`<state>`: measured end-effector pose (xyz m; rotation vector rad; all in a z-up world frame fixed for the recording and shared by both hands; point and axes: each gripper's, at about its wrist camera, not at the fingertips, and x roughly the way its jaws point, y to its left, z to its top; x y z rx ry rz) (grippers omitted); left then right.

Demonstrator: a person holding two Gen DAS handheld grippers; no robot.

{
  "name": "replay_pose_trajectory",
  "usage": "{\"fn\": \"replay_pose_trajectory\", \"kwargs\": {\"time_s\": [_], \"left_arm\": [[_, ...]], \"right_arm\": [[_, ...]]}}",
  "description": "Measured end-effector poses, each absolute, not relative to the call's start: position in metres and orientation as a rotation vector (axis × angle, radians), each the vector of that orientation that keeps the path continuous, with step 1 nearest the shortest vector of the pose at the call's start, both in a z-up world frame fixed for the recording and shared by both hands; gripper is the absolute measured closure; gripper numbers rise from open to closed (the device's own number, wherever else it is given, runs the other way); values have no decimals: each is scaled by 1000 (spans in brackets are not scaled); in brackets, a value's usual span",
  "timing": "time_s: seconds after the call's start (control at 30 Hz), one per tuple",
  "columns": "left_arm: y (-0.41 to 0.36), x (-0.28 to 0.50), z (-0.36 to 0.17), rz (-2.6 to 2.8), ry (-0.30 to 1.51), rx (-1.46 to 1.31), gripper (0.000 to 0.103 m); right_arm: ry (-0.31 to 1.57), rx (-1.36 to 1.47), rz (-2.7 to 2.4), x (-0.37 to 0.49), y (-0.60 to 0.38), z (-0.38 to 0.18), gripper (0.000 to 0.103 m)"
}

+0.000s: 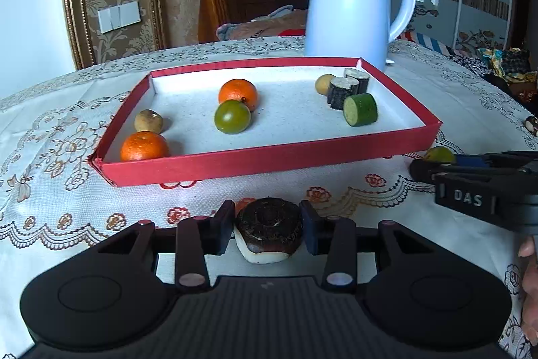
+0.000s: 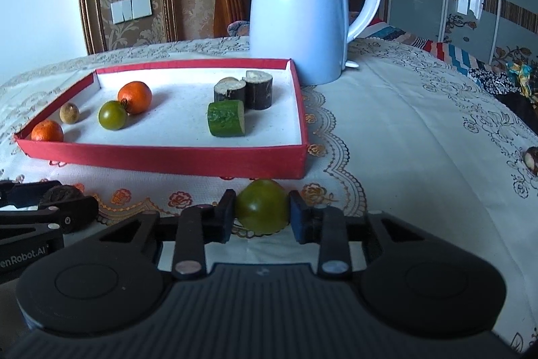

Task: Organize fruits
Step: 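Carry the dark cake over the tray with left tool while right tool carries green fruit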

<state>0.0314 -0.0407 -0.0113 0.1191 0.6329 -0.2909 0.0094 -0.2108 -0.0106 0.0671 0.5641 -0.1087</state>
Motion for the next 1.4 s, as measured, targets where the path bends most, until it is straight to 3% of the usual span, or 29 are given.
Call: {"fn": "replay_pose_trajectory", "kwargs": {"time_s": [0.8, 1.03, 1.4], "left_arm": [[-31, 35, 14, -237, 558, 63, 63], [-30, 58, 32, -180, 531, 71, 63], [-25, 101, 22, -110, 563, 47, 63]], "right_arm": [[458, 4, -64, -2, -195, 21, 72], [426, -45, -68, 26, -182, 41, 72], [500, -56, -28, 77, -160, 24, 72]]}}
